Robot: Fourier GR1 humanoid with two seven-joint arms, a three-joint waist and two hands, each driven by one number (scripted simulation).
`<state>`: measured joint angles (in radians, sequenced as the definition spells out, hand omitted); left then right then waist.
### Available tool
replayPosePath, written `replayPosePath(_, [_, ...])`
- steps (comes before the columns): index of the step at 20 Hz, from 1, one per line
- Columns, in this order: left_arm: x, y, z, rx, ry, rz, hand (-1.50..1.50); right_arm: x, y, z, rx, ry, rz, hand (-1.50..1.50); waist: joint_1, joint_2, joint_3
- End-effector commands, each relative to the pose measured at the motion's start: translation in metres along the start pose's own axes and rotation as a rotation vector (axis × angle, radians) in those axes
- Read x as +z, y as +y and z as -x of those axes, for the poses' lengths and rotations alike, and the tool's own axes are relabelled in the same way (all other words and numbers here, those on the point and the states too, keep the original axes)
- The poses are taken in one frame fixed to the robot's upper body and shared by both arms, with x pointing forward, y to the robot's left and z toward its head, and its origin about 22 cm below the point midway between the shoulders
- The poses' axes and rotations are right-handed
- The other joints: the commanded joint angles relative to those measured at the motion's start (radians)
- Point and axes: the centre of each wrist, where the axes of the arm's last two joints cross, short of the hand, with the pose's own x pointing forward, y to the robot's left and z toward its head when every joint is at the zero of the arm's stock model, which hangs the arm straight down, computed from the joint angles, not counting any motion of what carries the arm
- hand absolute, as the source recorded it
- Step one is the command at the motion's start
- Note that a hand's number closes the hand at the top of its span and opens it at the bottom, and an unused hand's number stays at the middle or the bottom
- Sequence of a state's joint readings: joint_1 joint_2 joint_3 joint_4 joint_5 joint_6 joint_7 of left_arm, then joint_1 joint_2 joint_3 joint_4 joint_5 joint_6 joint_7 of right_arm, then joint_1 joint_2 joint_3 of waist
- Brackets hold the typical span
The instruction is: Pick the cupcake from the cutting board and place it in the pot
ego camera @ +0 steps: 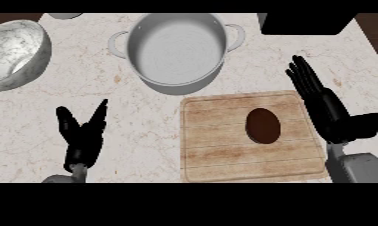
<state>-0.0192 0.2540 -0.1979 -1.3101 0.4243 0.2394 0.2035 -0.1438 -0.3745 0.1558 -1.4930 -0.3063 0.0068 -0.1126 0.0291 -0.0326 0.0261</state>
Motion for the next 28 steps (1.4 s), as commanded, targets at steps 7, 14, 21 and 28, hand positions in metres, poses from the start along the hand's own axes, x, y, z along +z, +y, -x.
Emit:
replayPosePath(7, [0.023, -0.031, -0.072, -0.139, -0.288, 0.161, 0.00, -0.026, -0.015, -0.041, 0.508, 0.012, -0.087, -1.50, 0.010, -0.011, -0.073])
replayPosePath(14, [0.032, -0.034, -0.103, -0.127, -0.411, 0.081, 0.00, 0.023, 0.041, -0.044, 0.516, -0.304, 0.322, -1.50, -0.062, 0.018, -0.028])
replayPosePath(21, [0.029, -0.026, -0.105, -0.125, -0.419, 0.055, 0.00, 0.078, 0.026, -0.096, 0.823, -0.023, 0.221, -1.50, -0.081, 0.019, -0.033])
replayPosePath(28, [0.029, -0.042, -0.103, -0.140, -0.408, 0.101, 0.00, 0.088, 0.046, -0.174, 0.957, 0.200, 0.106, -1.50, -0.037, 0.030, -0.032])
